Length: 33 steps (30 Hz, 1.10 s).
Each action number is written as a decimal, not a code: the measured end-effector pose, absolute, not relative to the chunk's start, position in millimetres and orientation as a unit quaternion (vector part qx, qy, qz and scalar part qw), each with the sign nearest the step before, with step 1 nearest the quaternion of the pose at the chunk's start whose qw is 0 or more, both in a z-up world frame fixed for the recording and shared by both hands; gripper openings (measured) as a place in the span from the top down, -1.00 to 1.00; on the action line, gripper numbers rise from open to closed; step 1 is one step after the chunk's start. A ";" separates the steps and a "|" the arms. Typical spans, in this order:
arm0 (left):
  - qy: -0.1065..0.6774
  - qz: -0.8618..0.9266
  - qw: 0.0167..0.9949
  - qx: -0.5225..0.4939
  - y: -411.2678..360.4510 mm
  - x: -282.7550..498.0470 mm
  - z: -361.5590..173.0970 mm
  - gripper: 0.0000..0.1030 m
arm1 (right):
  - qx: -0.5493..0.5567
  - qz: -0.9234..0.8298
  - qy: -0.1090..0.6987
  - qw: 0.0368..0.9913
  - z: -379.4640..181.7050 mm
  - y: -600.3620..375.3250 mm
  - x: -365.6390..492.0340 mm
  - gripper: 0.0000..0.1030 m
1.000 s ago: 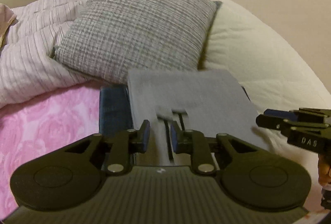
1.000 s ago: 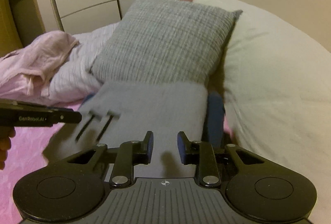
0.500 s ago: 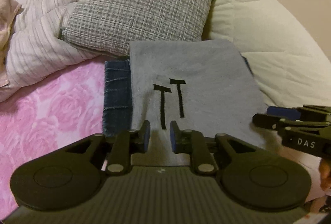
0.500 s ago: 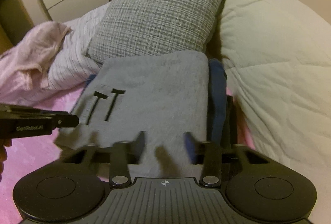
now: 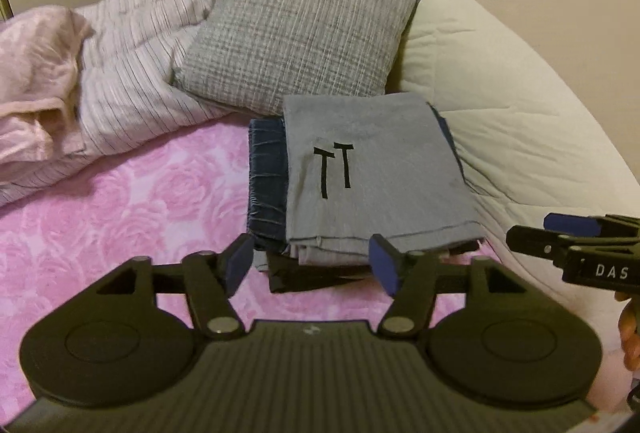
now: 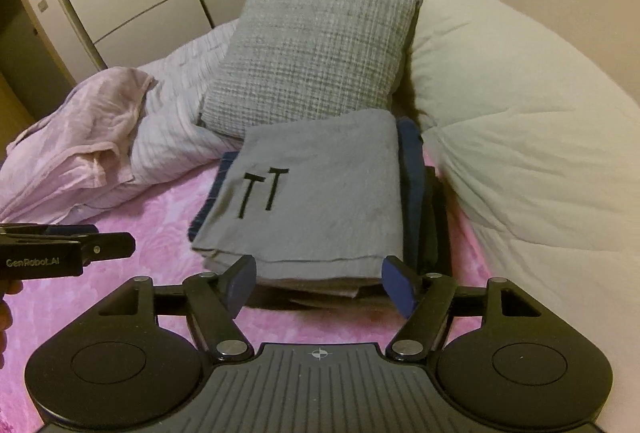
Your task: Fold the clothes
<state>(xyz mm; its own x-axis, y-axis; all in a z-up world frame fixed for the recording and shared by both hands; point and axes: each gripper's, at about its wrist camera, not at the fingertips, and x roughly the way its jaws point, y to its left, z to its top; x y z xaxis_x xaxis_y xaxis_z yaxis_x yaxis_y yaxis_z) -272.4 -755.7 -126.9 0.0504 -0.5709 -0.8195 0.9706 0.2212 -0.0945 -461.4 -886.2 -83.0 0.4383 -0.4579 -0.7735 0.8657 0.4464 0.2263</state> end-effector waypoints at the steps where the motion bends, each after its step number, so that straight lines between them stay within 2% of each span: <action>1: 0.382 -0.572 0.680 0.255 -747.3 -275.0 -120.5 -0.31 | 0.315 -0.423 0.320 0.787 -77.2 -877.9 -462.8 -0.29; 6: 0.363 -0.589 0.680 0.243 -709.9 -285.6 -94.8 -0.41 | 0.317 -0.428 0.312 0.787 -55.8 -835.6 -470.9 -0.30; 8: 0.351 -0.597 0.681 0.239 -692.4 -291.5 -85.4 -0.55 | 0.316 -0.430 0.308 0.787 -48.0 -816.1 -474.5 -0.30; 18: 0.303 -0.618 0.690 0.226 -597.9 -306.9 -49.9 -0.84 | 0.311 -0.460 0.289 0.780 -22.3 -713.1 -484.2 -0.30; 20: 0.287 -0.616 0.697 0.230 -575.2 -310.4 -44.3 -0.98 | 0.308 -0.467 0.283 0.779 -17.9 -687.7 -482.5 -0.30; 23: 0.271 -0.619 0.701 0.230 -540.7 -312.7 -36.7 -0.98 | 0.307 -0.474 0.273 0.779 -11.0 -652.7 -478.7 -0.30; 33: 0.293 -0.623 0.689 0.225 -431.3 -306.0 -28.6 -0.97 | 0.291 -0.483 0.251 0.787 8.9 -534.6 -466.6 -0.30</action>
<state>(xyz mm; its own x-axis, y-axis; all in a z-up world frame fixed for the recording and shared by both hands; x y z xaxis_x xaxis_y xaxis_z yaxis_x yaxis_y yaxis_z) -306.0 -431.3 -28.6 0.0507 -0.7273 -0.6845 0.9911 0.1213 -0.0555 -466.7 -534.6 8.9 0.4074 -0.6144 -0.6757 0.9062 0.3637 0.2157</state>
